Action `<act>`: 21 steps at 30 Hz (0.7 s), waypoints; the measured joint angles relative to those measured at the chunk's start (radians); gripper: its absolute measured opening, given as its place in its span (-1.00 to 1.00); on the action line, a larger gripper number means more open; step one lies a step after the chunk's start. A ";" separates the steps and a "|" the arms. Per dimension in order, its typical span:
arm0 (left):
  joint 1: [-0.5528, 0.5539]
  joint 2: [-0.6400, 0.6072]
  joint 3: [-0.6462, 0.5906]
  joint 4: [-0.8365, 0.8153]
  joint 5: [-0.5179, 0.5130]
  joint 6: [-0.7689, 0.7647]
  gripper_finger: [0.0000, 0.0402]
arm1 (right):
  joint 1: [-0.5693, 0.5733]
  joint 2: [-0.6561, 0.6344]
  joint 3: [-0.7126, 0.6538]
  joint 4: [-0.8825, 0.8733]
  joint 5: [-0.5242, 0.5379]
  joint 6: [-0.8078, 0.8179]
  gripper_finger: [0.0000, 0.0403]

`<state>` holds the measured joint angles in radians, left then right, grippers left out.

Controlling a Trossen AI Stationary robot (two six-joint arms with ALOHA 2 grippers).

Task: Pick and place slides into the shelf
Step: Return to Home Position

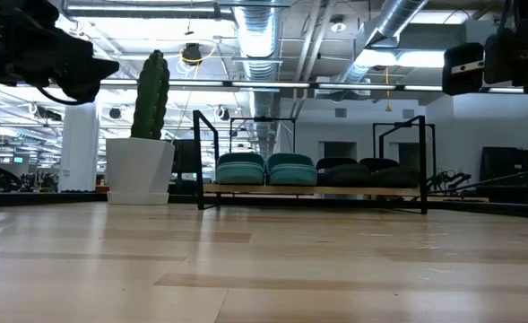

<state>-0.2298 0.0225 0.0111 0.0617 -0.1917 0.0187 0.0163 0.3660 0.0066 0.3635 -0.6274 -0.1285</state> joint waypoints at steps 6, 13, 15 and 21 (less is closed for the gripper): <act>0.000 0.009 0.000 0.000 -0.004 0.012 0.10 | 0.003 0.000 0.000 -0.021 0.000 -0.003 -0.71; 0.000 0.010 -0.001 0.001 -0.022 0.013 0.10 | 0.002 0.000 0.000 -0.103 0.083 0.024 -0.71; 0.000 0.010 -0.001 0.001 -0.023 -0.009 0.10 | 0.003 0.000 0.000 -0.102 0.132 0.081 -0.71; 0.000 0.010 -0.001 0.001 -0.018 -0.074 0.10 | 0.003 0.000 -0.001 -0.100 0.215 0.195 -0.71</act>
<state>-0.2302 0.0326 0.0101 0.0628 -0.2093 -0.0551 0.0193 0.3660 0.0059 0.2633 -0.4126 0.0669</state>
